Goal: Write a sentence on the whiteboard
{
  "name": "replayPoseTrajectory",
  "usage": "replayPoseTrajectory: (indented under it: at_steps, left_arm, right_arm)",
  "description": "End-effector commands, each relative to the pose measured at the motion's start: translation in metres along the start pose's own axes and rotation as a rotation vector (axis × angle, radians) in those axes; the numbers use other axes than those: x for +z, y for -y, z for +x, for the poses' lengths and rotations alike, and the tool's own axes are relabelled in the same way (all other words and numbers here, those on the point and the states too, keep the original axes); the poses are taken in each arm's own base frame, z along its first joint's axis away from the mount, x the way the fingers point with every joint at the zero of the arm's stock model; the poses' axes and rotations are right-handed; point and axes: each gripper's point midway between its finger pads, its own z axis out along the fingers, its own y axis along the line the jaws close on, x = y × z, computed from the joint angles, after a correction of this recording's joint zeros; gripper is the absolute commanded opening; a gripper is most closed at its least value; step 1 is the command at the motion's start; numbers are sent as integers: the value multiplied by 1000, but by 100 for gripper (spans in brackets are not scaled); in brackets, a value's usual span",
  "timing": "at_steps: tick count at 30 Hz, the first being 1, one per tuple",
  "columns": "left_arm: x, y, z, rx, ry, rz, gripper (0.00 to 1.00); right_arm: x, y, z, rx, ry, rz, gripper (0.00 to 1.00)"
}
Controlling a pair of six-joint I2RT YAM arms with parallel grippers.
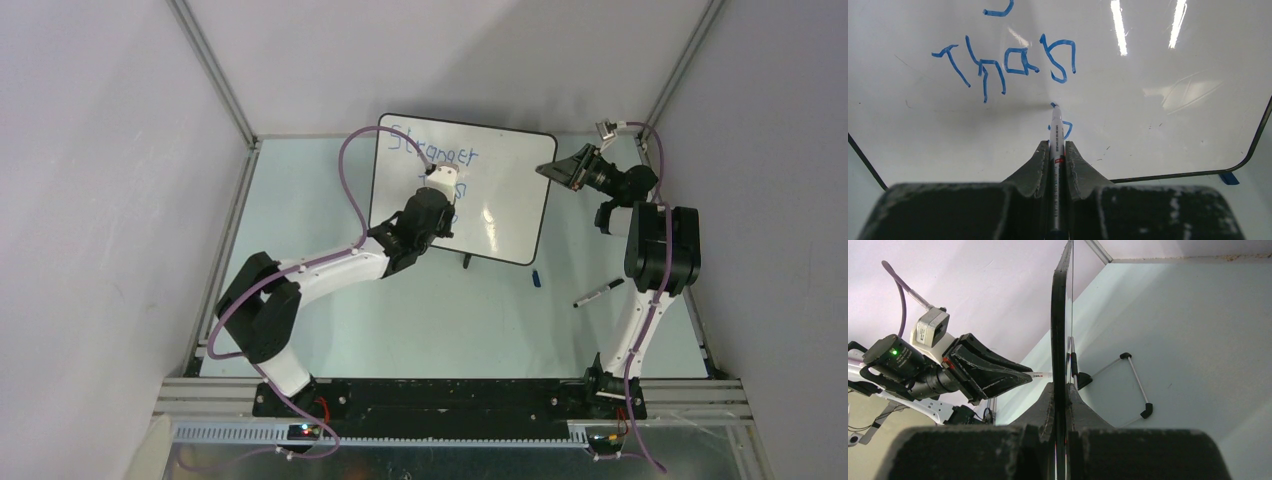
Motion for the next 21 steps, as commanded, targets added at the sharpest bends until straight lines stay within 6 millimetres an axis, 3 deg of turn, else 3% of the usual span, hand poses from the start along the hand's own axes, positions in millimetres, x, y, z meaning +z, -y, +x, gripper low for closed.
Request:
replayPoseTrajectory:
  at_steps: [1, 21]
  left_arm:
    - [-4, -4, -17, 7, 46, -18, 0]
    - [-12, -5, -2, 13, 19, 7, 0]
  right_arm:
    - [3, -34, -23, -73, 22, -38, 0]
    - [3, -34, -23, -71, 22, -38, 0]
